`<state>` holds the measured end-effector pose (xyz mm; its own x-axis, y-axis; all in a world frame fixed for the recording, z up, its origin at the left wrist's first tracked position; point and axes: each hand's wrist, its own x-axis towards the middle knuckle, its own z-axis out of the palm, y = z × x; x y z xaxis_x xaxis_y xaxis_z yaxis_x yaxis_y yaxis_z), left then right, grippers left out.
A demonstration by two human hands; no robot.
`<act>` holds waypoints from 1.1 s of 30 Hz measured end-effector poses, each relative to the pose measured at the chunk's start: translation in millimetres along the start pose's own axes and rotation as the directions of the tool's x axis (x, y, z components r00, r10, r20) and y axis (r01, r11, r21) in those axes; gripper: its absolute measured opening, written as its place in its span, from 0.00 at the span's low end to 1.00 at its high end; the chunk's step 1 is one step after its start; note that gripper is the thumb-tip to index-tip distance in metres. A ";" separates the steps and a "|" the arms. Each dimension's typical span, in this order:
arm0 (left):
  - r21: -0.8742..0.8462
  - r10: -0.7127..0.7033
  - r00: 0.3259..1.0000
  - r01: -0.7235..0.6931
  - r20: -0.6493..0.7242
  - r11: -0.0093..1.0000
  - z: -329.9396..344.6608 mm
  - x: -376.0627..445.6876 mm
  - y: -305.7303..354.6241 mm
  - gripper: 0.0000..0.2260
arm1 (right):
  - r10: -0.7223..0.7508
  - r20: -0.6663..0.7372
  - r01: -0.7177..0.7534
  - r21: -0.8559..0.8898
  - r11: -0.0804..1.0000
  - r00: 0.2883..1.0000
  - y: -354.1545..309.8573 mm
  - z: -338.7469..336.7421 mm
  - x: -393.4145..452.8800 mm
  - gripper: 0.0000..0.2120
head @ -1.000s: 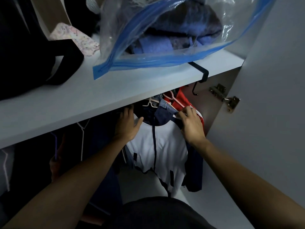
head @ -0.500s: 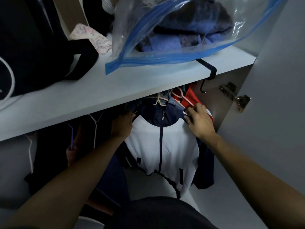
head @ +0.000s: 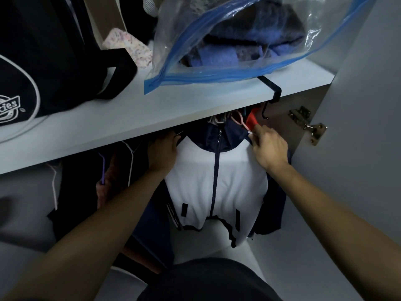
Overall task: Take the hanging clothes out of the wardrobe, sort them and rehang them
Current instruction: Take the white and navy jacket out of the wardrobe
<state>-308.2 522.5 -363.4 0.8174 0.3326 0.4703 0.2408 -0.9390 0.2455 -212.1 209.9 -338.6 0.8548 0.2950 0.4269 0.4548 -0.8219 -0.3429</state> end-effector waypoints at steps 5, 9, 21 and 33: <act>0.012 0.056 0.998 -0.056 0.000 0.998 -2.0 -42.4 4.4 0.22 | 0.080 0.185 -0.100 0.103 0.990 0.980 1.8 -17.5 -35.7 0.05; -0.004 0.053 0.998 -0.053 -0.016 0.999 -8.4 -84.1 18.1 0.20 | 0.047 0.272 -0.094 0.162 0.982 0.961 6.3 -35.1 -67.6 0.08; -0.134 0.199 0.970 -0.181 0.136 0.974 -20.2 -161.0 48.0 0.18 | 0.162 0.213 -0.210 0.229 0.950 0.964 38.9 -57.7 -191.7 0.14; -0.531 0.729 0.659 -0.557 0.185 0.638 -8.5 -210.3 134.8 0.15 | 0.619 -0.154 -0.615 0.079 0.785 0.770 22.7 -112.1 -406.5 0.14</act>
<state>-452.1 326.7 -422.0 0.8111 -0.4816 0.3319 -0.5796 -0.7383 0.3450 -577.3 16.7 -426.1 0.9013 -0.3568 0.2457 -0.1490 -0.7878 -0.5976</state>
